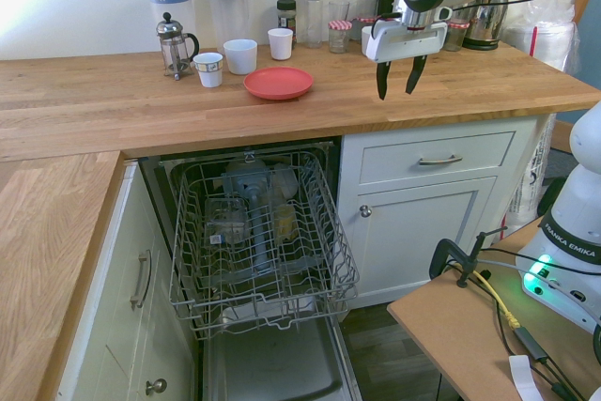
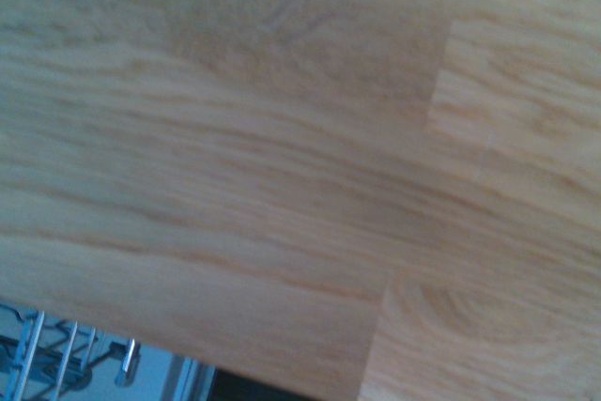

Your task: Put the plate in the dishwasher

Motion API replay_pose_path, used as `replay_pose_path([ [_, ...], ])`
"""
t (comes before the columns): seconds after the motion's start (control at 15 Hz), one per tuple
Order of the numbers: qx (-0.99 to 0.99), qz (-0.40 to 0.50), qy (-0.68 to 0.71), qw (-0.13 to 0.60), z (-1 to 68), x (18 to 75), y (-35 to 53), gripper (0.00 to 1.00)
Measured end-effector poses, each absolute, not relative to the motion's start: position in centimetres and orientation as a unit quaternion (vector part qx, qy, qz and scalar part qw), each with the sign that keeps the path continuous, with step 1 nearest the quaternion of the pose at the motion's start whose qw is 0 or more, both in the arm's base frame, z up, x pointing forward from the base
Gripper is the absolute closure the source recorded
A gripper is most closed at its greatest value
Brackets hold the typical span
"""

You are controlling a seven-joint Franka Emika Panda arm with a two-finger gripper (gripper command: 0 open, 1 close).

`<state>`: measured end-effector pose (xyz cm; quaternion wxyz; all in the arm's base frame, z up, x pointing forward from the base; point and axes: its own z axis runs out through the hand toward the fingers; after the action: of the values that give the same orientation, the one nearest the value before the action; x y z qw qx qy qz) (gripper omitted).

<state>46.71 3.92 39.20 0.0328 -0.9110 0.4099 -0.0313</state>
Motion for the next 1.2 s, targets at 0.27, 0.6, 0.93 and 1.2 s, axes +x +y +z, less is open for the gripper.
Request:
replay_pose_path([
  [0.27, -0.908, -0.041, 0.409, 0.078, 41.5, 51.7, 6.0, 0.0],
  [0.6, -0.903, -0.034, 0.408, 0.134, 41.0, 59.3, 6.8, 0.0],
  [0.93, -0.901, -0.039, 0.401, 0.162, 40.7, 64.1, 5.7, 0.0],
  [1.2, -0.9, -0.016, 0.397, 0.179, 40.1, 65.4, 5.1, 0.0],
])
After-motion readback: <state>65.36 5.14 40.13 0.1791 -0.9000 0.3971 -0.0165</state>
